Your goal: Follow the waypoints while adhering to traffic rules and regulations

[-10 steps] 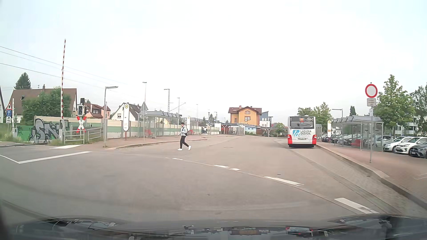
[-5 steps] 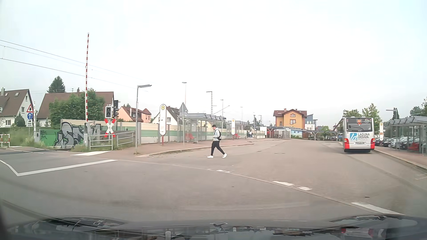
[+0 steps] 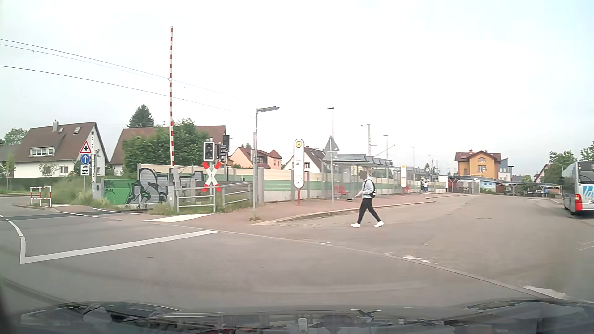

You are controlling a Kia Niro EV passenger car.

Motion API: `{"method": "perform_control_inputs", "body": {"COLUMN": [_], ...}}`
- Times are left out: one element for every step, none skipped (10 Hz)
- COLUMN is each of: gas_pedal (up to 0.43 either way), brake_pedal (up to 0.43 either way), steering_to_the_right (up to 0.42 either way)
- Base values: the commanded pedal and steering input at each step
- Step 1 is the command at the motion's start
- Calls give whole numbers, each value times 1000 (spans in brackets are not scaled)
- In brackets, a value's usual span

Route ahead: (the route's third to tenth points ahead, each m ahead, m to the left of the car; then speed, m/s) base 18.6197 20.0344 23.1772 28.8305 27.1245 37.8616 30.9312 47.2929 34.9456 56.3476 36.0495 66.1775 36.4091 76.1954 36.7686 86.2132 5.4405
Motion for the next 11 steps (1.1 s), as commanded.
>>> {"method": "perform_control_inputs", "body": {"gas_pedal": [59,59,59,59,59,59,59,59,59,59,59], "brake_pedal": [0,0,0,0,0,0,0,0,0,0,0], "steering_to_the_right": [-366,-377,-379,-379,-379,-379,-379,-379,-378,-375,-367]}}
